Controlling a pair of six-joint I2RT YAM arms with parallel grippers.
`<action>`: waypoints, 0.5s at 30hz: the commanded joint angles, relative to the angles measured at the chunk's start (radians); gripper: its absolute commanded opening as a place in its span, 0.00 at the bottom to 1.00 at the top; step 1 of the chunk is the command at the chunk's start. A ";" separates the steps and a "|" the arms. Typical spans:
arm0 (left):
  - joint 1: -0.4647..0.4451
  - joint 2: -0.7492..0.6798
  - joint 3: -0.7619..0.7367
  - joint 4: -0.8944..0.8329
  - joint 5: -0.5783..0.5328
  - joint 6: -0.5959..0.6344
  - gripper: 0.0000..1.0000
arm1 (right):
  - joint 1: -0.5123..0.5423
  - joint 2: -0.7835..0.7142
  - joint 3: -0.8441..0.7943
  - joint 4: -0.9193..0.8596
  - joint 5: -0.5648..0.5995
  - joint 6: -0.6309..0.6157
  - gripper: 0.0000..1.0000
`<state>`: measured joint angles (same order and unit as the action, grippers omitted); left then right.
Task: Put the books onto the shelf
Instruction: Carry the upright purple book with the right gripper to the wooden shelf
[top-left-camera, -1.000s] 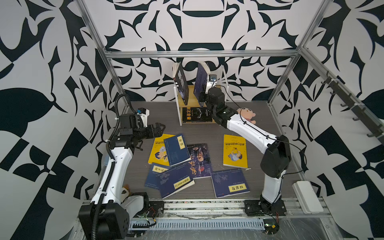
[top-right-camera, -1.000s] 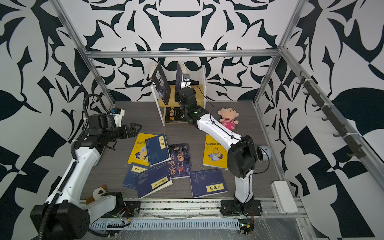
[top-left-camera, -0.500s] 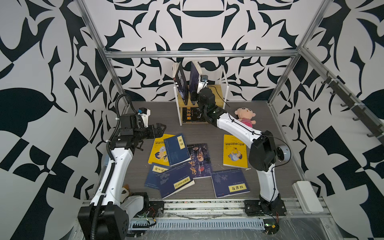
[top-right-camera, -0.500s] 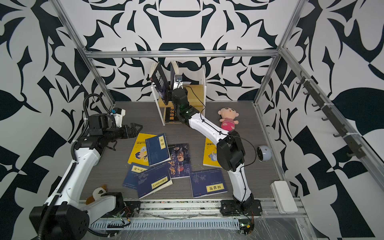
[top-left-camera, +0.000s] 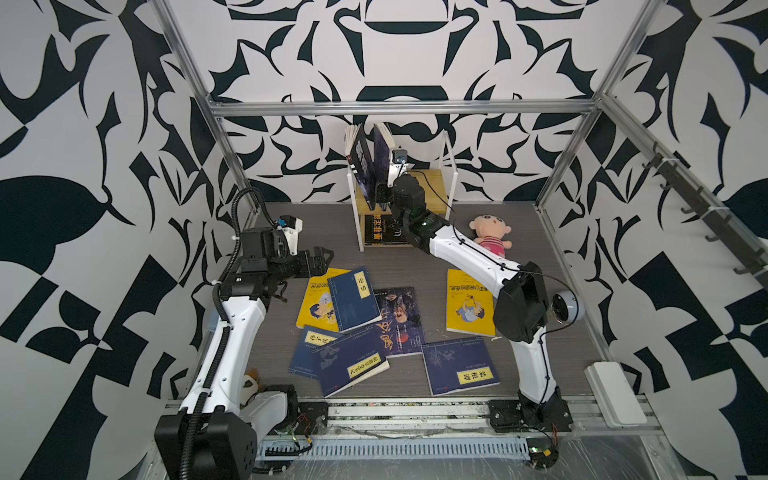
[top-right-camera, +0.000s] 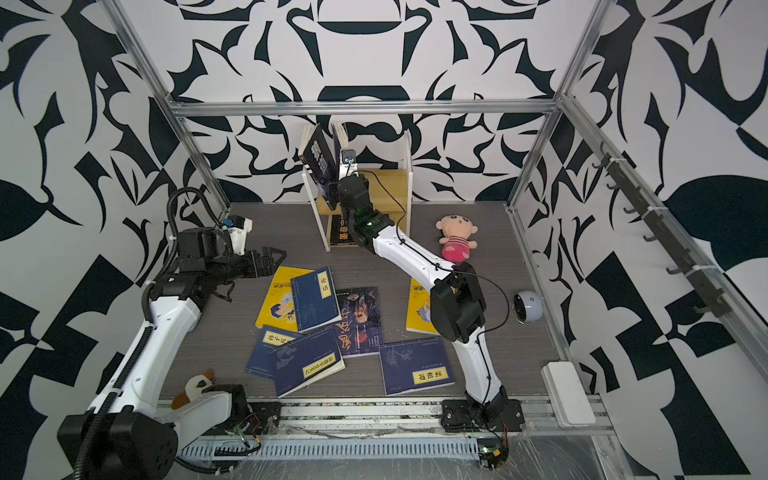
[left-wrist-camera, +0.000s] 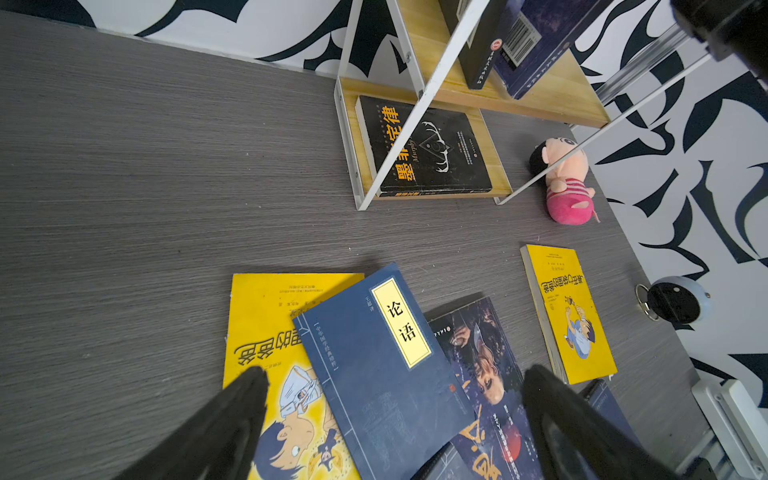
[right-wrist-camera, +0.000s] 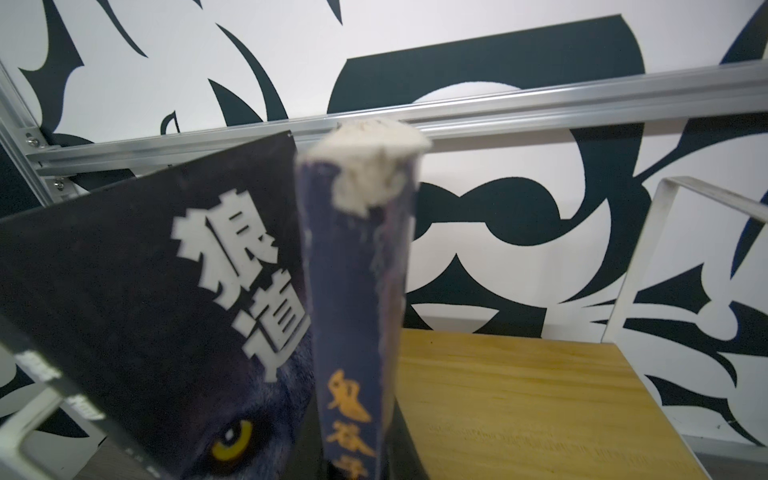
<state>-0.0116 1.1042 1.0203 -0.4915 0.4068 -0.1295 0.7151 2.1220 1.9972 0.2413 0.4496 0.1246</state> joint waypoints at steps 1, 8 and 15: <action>-0.004 -0.018 -0.017 -0.006 -0.001 0.017 1.00 | 0.007 -0.011 0.090 0.026 -0.061 -0.027 0.16; -0.008 -0.018 -0.008 -0.013 -0.004 0.019 0.99 | 0.007 0.003 0.111 -0.007 -0.114 -0.043 0.18; -0.011 -0.012 -0.003 -0.016 -0.005 0.018 1.00 | 0.008 0.003 0.110 -0.043 -0.153 -0.073 0.23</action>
<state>-0.0200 1.1042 1.0203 -0.4923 0.4042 -0.1249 0.7162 2.1498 2.0525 0.1791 0.3218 0.0734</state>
